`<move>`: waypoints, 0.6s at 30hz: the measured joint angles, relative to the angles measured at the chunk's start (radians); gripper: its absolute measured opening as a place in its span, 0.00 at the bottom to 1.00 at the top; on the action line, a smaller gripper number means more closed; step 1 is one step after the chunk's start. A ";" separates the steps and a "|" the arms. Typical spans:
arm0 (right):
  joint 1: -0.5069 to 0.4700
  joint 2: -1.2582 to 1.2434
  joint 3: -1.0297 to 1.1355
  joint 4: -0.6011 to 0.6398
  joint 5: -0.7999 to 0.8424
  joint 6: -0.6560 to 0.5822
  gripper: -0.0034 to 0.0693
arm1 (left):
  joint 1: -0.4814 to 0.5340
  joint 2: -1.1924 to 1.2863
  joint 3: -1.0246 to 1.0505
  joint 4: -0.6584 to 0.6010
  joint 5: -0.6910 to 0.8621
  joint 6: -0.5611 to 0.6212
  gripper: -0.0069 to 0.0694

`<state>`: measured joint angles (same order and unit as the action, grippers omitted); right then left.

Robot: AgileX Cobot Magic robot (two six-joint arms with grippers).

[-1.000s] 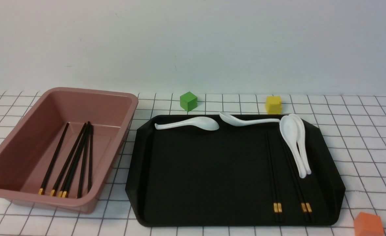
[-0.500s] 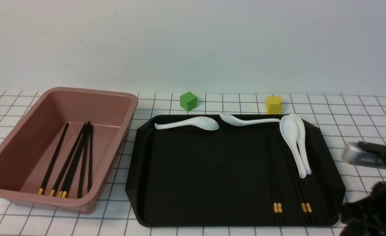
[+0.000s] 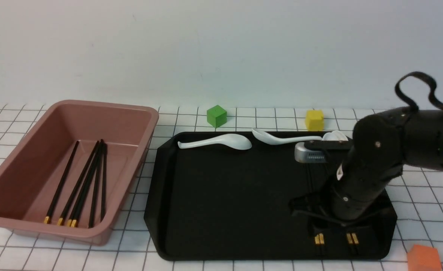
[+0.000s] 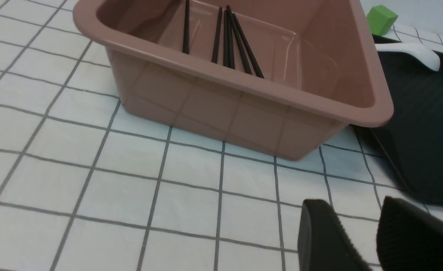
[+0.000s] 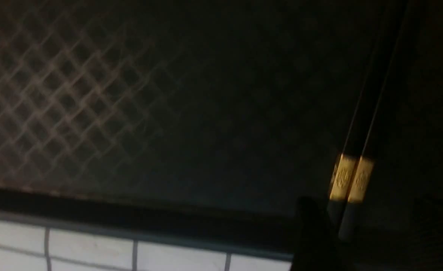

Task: On white black tablecloth take chopsticks from black tray and put them in box.
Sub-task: 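Move the gripper over the chopsticks on the black tray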

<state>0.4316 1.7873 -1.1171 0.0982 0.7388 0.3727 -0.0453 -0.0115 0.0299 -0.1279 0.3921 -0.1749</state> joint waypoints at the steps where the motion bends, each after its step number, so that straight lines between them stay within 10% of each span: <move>1: 0.000 0.012 -0.002 -0.012 -0.018 0.024 0.55 | 0.000 0.000 0.000 0.000 0.000 0.000 0.40; 11: 0.000 0.106 -0.010 -0.040 -0.043 0.061 0.48 | 0.000 0.000 0.000 0.000 0.000 0.000 0.40; 18: -0.002 0.116 -0.022 -0.047 -0.018 0.061 0.24 | 0.000 0.000 0.000 0.000 0.000 0.000 0.40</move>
<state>0.4300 1.9030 -1.1391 0.0512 0.7204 0.4335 -0.0453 -0.0115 0.0299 -0.1279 0.3921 -0.1749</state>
